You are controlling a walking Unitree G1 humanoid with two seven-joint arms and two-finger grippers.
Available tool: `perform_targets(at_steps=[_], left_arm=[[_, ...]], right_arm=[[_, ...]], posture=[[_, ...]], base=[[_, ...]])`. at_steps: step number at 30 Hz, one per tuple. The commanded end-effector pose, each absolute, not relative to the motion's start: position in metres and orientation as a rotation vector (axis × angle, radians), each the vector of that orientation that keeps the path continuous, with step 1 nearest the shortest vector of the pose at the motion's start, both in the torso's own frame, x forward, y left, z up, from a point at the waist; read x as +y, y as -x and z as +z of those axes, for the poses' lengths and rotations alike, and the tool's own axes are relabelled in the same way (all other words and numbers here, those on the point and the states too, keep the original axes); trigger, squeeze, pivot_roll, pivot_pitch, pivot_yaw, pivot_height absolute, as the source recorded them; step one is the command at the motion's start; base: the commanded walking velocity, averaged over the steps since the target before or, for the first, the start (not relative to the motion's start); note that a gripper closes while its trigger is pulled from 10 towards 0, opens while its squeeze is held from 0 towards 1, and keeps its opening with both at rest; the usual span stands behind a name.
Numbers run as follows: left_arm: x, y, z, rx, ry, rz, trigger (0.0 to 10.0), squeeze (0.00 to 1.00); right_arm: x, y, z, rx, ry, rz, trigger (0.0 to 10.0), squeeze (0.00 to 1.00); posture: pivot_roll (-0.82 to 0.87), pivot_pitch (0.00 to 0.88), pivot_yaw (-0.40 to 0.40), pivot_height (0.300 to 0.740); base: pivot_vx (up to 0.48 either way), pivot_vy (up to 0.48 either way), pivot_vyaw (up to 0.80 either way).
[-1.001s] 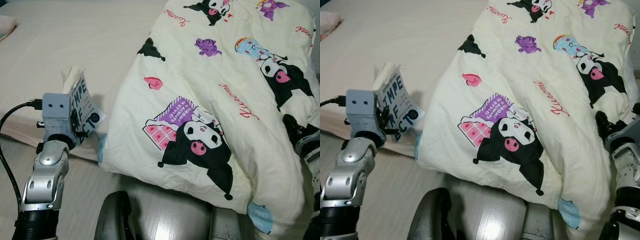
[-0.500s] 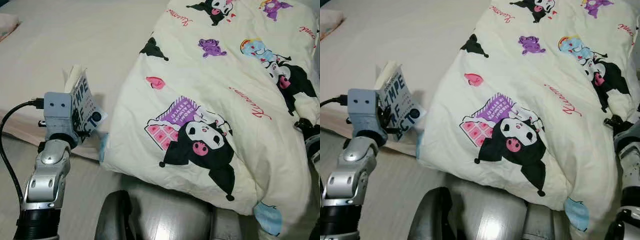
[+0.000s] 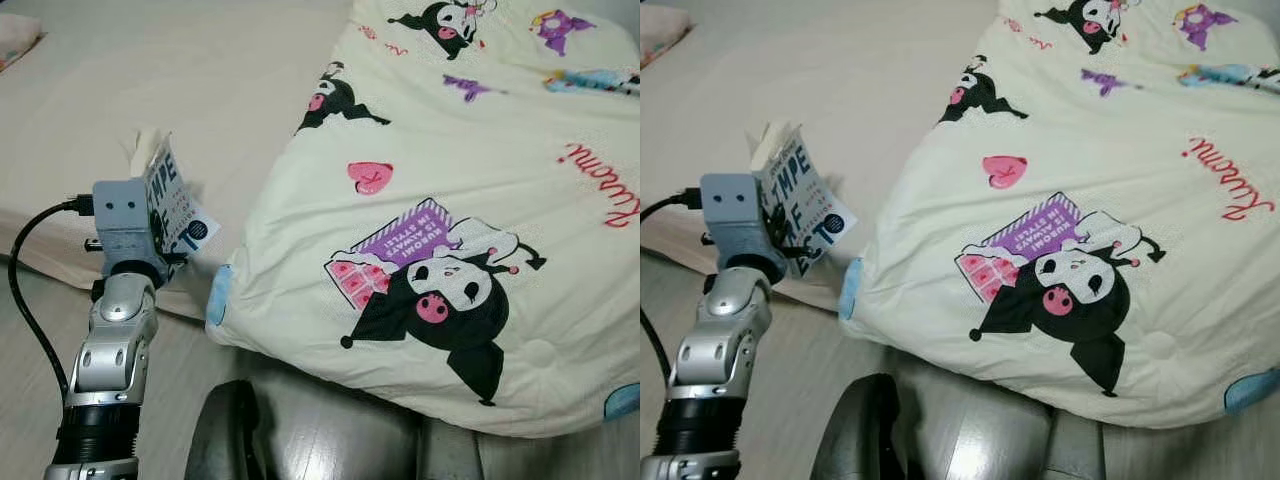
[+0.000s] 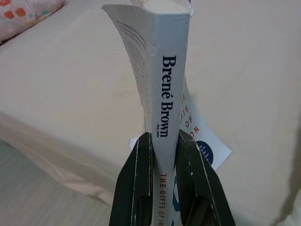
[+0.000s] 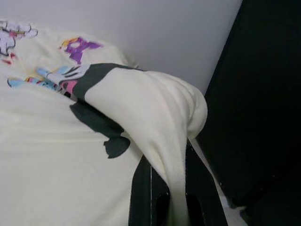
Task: Clean up the room
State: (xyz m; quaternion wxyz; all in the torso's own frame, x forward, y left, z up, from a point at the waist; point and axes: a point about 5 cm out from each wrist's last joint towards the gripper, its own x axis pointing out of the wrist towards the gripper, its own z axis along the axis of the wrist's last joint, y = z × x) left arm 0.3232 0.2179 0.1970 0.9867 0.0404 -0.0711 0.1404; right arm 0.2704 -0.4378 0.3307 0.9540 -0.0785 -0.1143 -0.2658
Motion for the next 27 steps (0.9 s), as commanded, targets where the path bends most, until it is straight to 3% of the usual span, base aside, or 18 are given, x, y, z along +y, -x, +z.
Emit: perform_targets(at_steps=[1, 2, 3, 4, 5, 6, 7, 8, 9, 17, 22, 27], left_arm=[[0.216, -0.324, 0.185, -0.099, -0.064, 0.284, 10.0, 0.0], [0.216, -0.324, 0.185, -0.099, -0.064, 0.284, 10.0, 0.0], [0.216, -0.324, 0.184, -0.102, -0.062, 0.287, 10.0, 0.0], [0.216, -0.324, 0.184, -0.104, -0.059, 0.291, 10.0, 0.0], [0.216, -0.324, 0.184, -0.104, -0.059, 0.291, 10.0, 0.0], [0.216, -0.323, 0.183, -0.105, -0.056, 0.296, 10.0, 0.0], [0.217, -0.323, 0.183, -0.106, -0.054, 0.301, 10.0, 0.0], [0.217, -0.323, 0.183, -0.107, -0.053, 0.304, 10.0, 0.0], [0.217, -0.322, 0.183, -0.107, -0.053, 0.306, 10.0, 0.0], [0.222, -0.323, 0.183, -0.115, -0.058, 0.317, 10.0, 0.0], [0.223, -0.326, 0.183, -0.127, -0.049, 0.334, 10.0, 0.0], [0.222, -0.33, 0.185, -0.14, -0.033, 0.343, 10.0, 0.0]], right_arm=[[-0.439, -0.27, 0.331, -0.218, 0.186, -0.544, 0.0, 0.0], [-0.439, -0.27, 0.331, -0.218, 0.186, -0.544, 0.0, 0.0], [-0.435, -0.277, 0.32, -0.169, 0.173, -0.515, 3.3, 0.0], [-0.43, -0.283, 0.305, -0.111, 0.165, -0.49, 9.3, 0.0], [-0.43, -0.283, 0.305, -0.111, 0.165, -0.49, 9.3, 0.0], [-0.424, -0.288, 0.288, -0.05, 0.152, -0.47, 10.0, 0.0], [-0.419, -0.291, 0.268, 0.014, 0.134, -0.464, 10.0, 0.07], [-0.417, -0.293, 0.256, 0.053, 0.124, -0.465, 10.0, 0.07], [-0.415, -0.292, 0.243, 0.092, 0.133, -0.48, 10.0, 1.0], [-0.435, -0.275, 0.222, 0.216, 0.234, -0.67, 10.0, 1.0], [-0.456, -0.253, 0.221, 0.356, 0.419, -0.781, 10.0, 1.0], [-0.46, -0.249, 0.22, 0.351, 0.382, -0.799, 10.0, 1.0]], posture=[[-0.07, 0.222, 0.038, 0.5], [-0.07, 0.222, 0.038, 0.5], [-0.07, 0.222, 0.033, 0.5], [-0.07, 0.221, 0.033, 0.5], [-0.07, 0.221, 0.033, 0.5], [-0.06, 0.22, 0.029, 0.5], [-0.06, 0.221, 0.027, 0.5], [-0.06, 0.22, 0.027, 0.5], [-0.05, 0.219, 0.027, 0.5], [-0.06, 0.213, 0.023, 0.5], [-0.08, 0.192, 0.009, 0.5], [-0.08, 0.171, 0.0, 0.5]], base=[[0.0, 0.0, 0.0], [0.0, 0.0, 0.0], [0.0, 0.0, 0.0], [0.0, 0.0, 0.0], [0.0, 0.0, 0.0], [0.0, 0.0, 0.0], [0.0, 0.0, 0.0], [0.0, 0.0, 0.0], [0.0, 0.0, 0.0], [0.0, 0.0, 0.0], [0.0, 0.0, 0.0], [0.0, 0.0, 0.0]])
